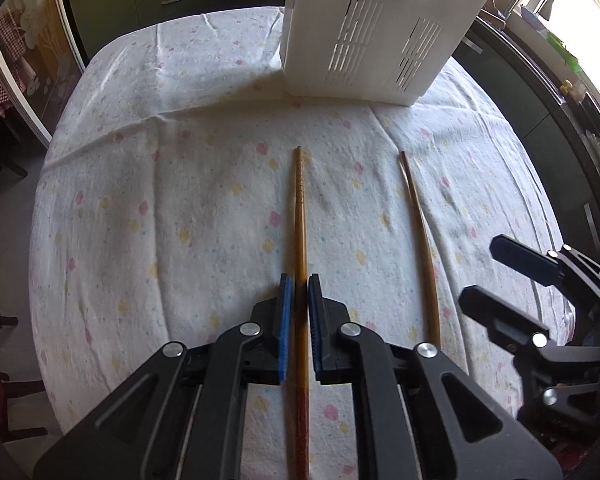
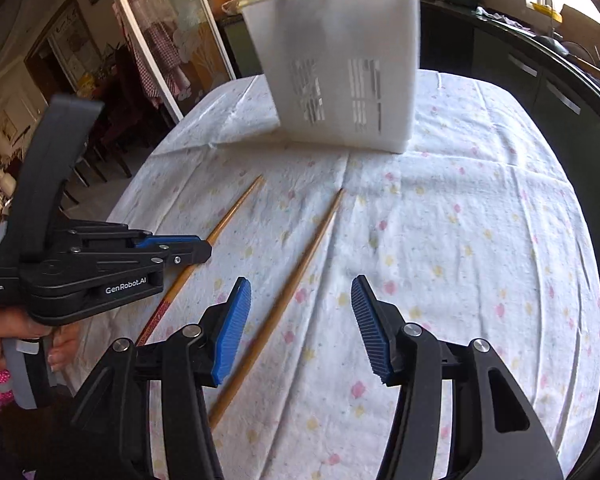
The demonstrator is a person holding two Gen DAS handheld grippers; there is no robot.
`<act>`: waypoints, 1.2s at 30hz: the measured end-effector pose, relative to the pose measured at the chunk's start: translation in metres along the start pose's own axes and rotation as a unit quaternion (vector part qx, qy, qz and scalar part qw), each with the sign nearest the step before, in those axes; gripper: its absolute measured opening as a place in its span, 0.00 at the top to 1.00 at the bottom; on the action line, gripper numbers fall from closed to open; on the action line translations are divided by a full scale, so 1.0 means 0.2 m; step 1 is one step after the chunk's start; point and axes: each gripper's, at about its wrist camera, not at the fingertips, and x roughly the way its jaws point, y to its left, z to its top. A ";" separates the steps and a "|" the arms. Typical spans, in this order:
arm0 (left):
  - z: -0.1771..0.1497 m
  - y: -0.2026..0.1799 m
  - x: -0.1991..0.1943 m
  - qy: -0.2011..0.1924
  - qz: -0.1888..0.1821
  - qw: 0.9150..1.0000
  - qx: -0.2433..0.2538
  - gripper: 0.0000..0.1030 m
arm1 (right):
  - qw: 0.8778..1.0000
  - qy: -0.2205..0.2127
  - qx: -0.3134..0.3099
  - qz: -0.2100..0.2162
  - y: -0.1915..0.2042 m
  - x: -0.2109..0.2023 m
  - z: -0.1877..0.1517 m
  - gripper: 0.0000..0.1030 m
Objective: Organize utensils
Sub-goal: 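Grasp the last wooden chopstick with the left gripper while the right grasps another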
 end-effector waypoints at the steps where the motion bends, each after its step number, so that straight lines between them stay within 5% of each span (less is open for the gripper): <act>1: -0.01 0.01 -0.01 -0.001 -0.003 1.000 0.000 0.92 | 1.000 0.005 -0.007 -0.010 0.03 0.04 0.01 0.49; 12: -0.03 0.10 -0.03 -0.001 -0.016 1.000 0.002 0.91 | 0.998 0.040 -0.010 -0.054 0.09 0.26 0.10 0.52; 19: -0.01 0.09 -0.03 0.003 -0.020 1.000 -0.003 0.91 | 0.996 0.045 -0.030 -0.071 0.06 0.27 0.14 0.88; 23: 0.04 0.08 -0.07 -0.002 -0.013 1.000 0.006 0.91 | 0.994 0.054 -0.052 -0.083 0.01 0.24 0.11 0.93; 36: 0.11 -0.03 0.04 0.039 0.014 0.999 0.033 0.89 | 0.995 0.041 -0.030 -0.082 -0.17 0.14 0.04 0.93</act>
